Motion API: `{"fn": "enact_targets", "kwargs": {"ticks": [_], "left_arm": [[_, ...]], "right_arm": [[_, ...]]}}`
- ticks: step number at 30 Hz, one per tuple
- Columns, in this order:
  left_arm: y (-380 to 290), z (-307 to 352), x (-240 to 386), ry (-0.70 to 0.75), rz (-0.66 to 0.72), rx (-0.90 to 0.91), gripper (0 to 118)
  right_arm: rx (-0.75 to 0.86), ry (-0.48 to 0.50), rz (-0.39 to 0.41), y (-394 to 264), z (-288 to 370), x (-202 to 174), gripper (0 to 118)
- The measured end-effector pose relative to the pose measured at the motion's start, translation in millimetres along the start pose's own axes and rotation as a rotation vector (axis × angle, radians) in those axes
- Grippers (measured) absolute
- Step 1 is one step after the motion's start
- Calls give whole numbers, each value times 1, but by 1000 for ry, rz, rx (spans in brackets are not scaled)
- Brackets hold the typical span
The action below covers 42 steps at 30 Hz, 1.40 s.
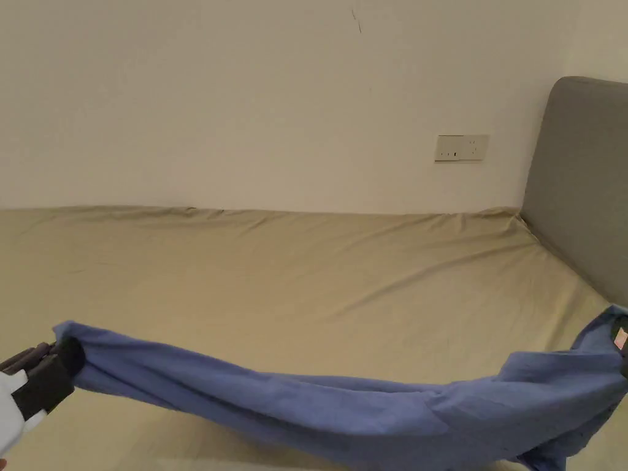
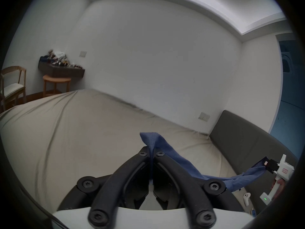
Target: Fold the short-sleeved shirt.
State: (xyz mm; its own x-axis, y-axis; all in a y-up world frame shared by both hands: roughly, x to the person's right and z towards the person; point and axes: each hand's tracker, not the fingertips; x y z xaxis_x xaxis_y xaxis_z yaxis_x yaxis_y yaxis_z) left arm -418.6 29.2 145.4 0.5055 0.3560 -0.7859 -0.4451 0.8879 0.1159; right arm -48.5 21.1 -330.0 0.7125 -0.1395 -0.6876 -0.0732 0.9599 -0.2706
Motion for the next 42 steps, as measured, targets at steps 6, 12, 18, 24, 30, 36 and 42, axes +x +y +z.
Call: {"fn": "enact_targets", "kwargs": {"ticks": [6, 12, 18, 24, 30, 36, 42], "left_arm": [[-41, 80, -45, 84, 12, -72, 2], [-102, 104, -91, 239, 40, -276, 2], [-170, 83, -112, 358, 55, -589, 2], [-201, 70, -122, 395, 23, -676, 2], [-191, 83, -100, 422, -188, -580, 89], [-110, 138, -44, 265, -169, -137, 117], [-75, 190, 22, 64, -222, 258, 20]], "right_arm": [[-96, 14, 14, -49, 65, 21, 5], [-263, -43, 62, -106, 97, 18, 5], [-508, -161, -10, -180, 72, 40, 5], [-623, -242, -71, -226, 66, 65, 5], [-616, -316, -19, -223, 84, 57, 92], [-186, -327, 16, -140, 142, 39, 117], [162, -198, 86, -68, 207, -12, 50]]}}
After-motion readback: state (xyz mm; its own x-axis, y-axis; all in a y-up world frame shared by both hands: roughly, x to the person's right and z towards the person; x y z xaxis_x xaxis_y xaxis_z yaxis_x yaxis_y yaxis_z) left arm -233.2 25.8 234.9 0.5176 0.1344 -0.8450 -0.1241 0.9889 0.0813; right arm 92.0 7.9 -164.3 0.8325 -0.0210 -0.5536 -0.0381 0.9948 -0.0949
